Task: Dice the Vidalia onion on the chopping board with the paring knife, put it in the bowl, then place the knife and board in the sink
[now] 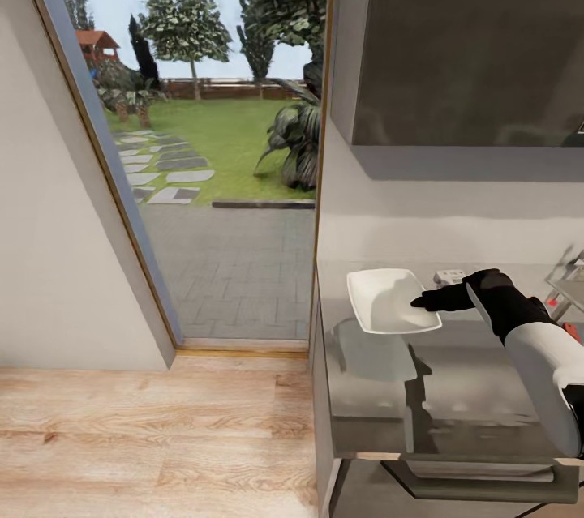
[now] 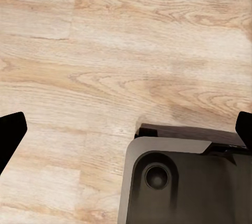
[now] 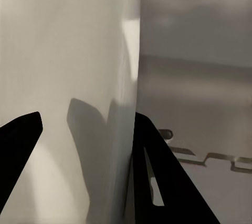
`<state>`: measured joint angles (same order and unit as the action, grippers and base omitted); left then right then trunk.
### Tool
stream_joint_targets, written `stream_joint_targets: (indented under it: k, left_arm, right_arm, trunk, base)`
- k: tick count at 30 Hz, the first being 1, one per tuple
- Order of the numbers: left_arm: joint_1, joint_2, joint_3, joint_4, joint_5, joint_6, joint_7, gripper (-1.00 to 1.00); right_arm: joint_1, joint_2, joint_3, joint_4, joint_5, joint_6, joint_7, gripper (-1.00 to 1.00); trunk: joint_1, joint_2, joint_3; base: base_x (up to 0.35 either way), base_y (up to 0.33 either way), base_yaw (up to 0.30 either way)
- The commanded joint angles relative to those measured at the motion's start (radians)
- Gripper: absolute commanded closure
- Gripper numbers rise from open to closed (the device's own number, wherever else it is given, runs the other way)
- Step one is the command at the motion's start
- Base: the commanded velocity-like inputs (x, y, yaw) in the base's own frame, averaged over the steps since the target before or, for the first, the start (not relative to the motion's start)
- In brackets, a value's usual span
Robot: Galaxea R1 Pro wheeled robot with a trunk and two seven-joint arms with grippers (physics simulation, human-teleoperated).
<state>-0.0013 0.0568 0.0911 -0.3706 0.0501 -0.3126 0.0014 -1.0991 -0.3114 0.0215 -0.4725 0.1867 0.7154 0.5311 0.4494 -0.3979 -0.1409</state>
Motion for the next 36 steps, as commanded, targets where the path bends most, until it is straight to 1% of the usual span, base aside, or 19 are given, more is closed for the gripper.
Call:
stream_joint_targets:
  k: [1, 11, 25, 36]
  left_arm:
    - [0.000, 0.000, -0.001, -0.001, 0.005, -0.002, 0.000, -1.00]
    - [0.000, 0.000, -0.001, -0.001, 0.005, -0.002, 0.000, -1.00]
    - [0.000, 0.000, -0.001, -0.001, 0.005, -0.002, 0.000, -1.00]
    - [0.000, 0.000, -0.001, -0.001, 0.005, -0.002, 0.000, -1.00]
  right_arm:
    - [-0.001, -0.001, 0.002, -0.001, 0.008, 0.002, 0.008, 1.00]
    - [-0.001, -0.002, 0.000, -0.002, 0.008, 0.008, 0.007, 1.00]
    - [-0.001, 0.000, 0.001, 0.000, 0.008, 0.009, 0.007, 1.00]
    - [-0.001, 0.000, 0.002, 0.000, 0.008, 0.009, 0.007, 1.00]
  trunk:
    - [0.001, -0.002, -0.002]
    - [0.001, -0.002, -0.004]
    - [0.001, -0.002, -0.023]
    - [0.001, -0.002, -0.024]
  base:
    - [0.000, 0.000, 0.000]
    - [0.000, 0.000, 0.000]
    - [0.000, 0.000, 0.000]
    - [0.000, 0.000, 0.000]
